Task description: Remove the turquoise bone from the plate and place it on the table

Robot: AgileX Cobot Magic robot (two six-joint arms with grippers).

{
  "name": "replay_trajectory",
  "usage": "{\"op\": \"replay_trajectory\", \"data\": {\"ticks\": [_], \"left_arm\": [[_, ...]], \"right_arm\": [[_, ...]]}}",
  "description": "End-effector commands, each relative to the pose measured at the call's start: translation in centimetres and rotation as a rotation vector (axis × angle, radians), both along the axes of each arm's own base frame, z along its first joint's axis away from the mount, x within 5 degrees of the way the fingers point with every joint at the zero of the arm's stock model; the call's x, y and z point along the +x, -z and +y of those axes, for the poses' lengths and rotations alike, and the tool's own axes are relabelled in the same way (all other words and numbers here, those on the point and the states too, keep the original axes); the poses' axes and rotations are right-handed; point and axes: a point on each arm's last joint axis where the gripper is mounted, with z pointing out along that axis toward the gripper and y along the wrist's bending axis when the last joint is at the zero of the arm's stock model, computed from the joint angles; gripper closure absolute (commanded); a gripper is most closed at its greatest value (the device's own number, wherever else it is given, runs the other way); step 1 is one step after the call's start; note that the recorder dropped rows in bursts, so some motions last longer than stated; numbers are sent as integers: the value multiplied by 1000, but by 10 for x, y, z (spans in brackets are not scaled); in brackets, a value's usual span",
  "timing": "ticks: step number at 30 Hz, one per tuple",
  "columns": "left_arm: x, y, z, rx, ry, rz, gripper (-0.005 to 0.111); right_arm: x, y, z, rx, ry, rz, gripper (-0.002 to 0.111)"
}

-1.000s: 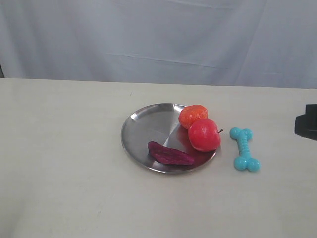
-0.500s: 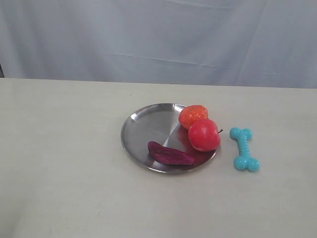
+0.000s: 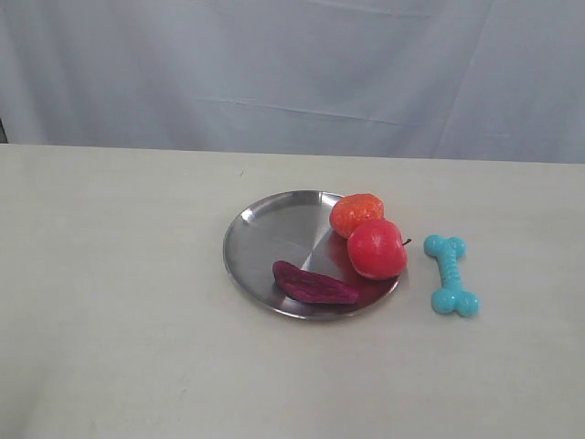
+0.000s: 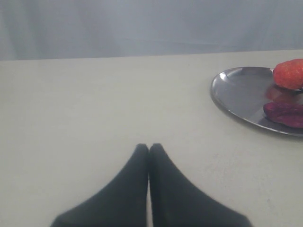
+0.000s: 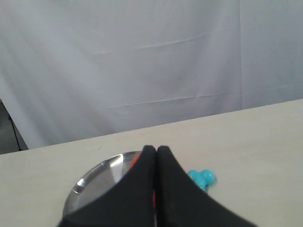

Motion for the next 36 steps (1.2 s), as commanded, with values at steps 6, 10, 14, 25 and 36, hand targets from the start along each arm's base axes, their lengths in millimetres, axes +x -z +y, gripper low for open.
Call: {"op": "replay_trajectory", "data": {"ticks": [6, 10, 14, 25, 36], "left_arm": [[0, 1, 0, 0, 3, 1, 107], [0, 1, 0, 0, 3, 1, 107], [0, 1, 0, 0, 3, 1, 107], [0, 1, 0, 0, 3, 1, 107], [0, 1, 0, -1, 2, 1, 107]], "right_arm": [[7, 38, -2, -195, -22, 142, 109], [3, 47, 0, -230, -30, 146, 109], [-1, 56, 1, -230, -30, 137, 109], [-9, 84, 3, -296, -35, 135, 109], [-8, 116, 3, -302, -36, 126, 109]]}}
